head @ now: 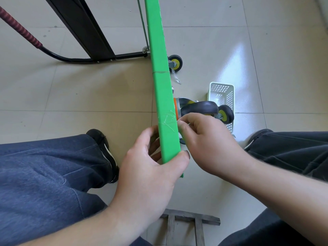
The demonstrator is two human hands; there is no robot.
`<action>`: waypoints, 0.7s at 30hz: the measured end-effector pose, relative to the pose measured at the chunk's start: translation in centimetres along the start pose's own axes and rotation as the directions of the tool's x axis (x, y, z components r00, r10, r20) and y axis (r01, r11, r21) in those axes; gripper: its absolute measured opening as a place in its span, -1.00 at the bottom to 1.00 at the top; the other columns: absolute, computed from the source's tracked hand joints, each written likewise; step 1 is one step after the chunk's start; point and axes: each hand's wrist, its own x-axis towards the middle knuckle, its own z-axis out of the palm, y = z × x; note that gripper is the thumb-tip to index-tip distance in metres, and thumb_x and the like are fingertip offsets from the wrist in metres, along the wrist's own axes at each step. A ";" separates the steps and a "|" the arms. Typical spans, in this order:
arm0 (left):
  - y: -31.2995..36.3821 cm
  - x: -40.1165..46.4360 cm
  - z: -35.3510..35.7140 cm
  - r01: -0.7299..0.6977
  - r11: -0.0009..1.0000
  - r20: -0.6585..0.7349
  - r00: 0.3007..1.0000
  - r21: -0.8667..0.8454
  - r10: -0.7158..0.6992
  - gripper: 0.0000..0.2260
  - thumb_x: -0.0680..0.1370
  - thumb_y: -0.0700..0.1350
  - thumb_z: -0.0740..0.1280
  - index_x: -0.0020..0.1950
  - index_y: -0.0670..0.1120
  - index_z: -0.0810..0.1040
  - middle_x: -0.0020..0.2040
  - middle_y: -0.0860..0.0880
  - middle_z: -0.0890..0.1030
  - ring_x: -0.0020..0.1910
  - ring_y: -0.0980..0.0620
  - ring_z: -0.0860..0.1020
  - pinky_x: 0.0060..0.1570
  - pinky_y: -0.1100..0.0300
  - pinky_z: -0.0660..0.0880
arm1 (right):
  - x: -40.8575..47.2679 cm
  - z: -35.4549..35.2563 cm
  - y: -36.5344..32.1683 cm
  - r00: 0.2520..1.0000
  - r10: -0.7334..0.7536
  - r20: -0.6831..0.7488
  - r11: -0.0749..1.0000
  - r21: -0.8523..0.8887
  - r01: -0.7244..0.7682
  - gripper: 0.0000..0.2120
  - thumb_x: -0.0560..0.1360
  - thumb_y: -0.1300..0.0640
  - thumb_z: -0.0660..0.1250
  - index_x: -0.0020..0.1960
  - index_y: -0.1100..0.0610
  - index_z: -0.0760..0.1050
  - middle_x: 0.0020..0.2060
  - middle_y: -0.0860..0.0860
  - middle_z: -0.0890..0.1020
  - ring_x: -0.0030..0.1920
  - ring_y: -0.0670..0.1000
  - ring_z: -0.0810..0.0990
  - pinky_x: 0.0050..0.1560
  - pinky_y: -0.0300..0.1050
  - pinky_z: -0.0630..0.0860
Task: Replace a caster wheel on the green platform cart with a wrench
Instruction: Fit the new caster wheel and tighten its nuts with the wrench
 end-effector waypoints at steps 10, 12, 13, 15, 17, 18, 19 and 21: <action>0.3 -0.1 0.1 0.011 1.000 -0.013 1.000 0.025 -0.011 -0.68 0.47 -0.20 0.50 0.17 0.06 0.63 -0.01 0.11 0.75 -0.04 0.07 0.72 0.03 -0.02 0.68 | 0.9 -1.1 -1.6 0.973 0.178 0.147 0.983 0.010 -0.181 -0.56 0.68 0.03 0.16 -0.24 0.32 0.35 -0.48 0.09 0.32 -0.43 0.07 0.26 -0.42 -0.06 0.22; 0.3 -0.1 0.1 0.014 0.999 -0.010 1.000 0.030 -0.014 -0.68 0.47 -0.21 0.50 0.18 0.05 0.63 -0.01 0.11 0.75 -0.05 0.06 0.73 0.03 -0.02 0.68 | 1.1 -1.3 -1.3 0.970 0.179 0.165 0.980 0.052 -0.190 -0.59 0.66 0.03 0.16 -0.16 0.37 0.38 -0.46 0.11 0.31 -0.44 0.07 0.27 -0.40 -0.07 0.25; 0.3 -0.1 0.0 0.015 0.999 -0.008 1.000 0.030 -0.015 -0.68 0.47 -0.21 0.50 0.18 0.05 0.63 -0.01 0.11 0.75 -0.05 0.06 0.73 0.02 -0.01 0.68 | 1.0 -1.3 -1.1 0.977 0.155 0.145 0.985 0.048 -0.163 -0.61 0.64 0.04 0.17 -0.18 0.35 0.38 -0.47 0.09 0.33 -0.44 0.07 0.28 -0.39 -0.06 0.27; 0.4 -0.1 0.0 0.017 0.999 -0.003 1.000 0.027 -0.017 -0.68 0.47 -0.20 0.50 0.19 0.05 0.63 -0.01 0.11 0.75 -0.06 0.07 0.73 0.00 0.03 0.68 | 0.7 -1.2 -0.5 0.996 0.060 0.068 0.998 -0.007 -0.060 -0.71 0.60 0.06 0.22 -0.21 0.22 0.43 -0.50 -0.02 0.42 -0.44 0.05 0.35 -0.35 -0.05 0.34; 0.3 -0.1 0.0 0.019 1.000 0.001 1.000 0.024 -0.019 -0.69 0.47 -0.20 0.50 0.17 0.05 0.63 0.00 0.12 0.75 -0.07 0.07 0.73 -0.02 0.07 0.68 | 0.1 -1.2 0.0 1.000 -0.025 0.015 0.999 -0.030 0.026 -0.90 0.57 0.05 0.27 -0.08 0.03 0.51 -0.54 -0.10 0.47 -0.47 -0.05 0.41 -0.36 -0.08 0.35; 0.3 0.0 0.0 0.020 1.000 0.001 1.000 0.022 -0.020 -0.70 0.47 -0.20 0.49 0.17 0.04 0.63 0.00 0.12 0.75 -0.07 0.07 0.73 -0.04 0.08 0.68 | -0.1 -1.1 0.1 0.999 -0.052 0.008 0.998 -0.021 0.052 -0.95 0.58 0.05 0.28 -0.02 -0.01 0.51 -0.57 -0.12 0.45 -0.48 -0.04 0.40 -0.39 -0.09 0.32; 0.3 0.0 -0.1 0.018 1.000 0.001 1.000 0.022 -0.018 -0.70 0.47 -0.20 0.49 0.16 0.04 0.63 0.00 0.12 0.75 -0.07 0.07 0.73 -0.05 0.10 0.68 | -0.2 -1.1 0.4 0.997 -0.078 0.006 0.997 -0.015 0.078 -0.96 0.60 0.06 0.29 0.01 -0.02 0.51 -0.58 -0.13 0.45 -0.48 -0.04 0.41 -0.40 -0.12 0.28; 0.2 0.1 -0.1 0.011 1.000 0.000 1.000 0.022 -0.011 -0.70 0.48 -0.21 0.49 0.16 0.06 0.64 -0.01 0.13 0.75 -0.07 0.08 0.73 -0.07 0.16 0.68 | 0.1 -1.0 0.8 0.993 -0.115 -0.007 0.993 -0.014 0.115 -0.93 0.63 0.07 0.28 0.02 -0.01 0.54 -0.54 -0.17 0.49 -0.45 -0.05 0.45 -0.39 -0.14 0.32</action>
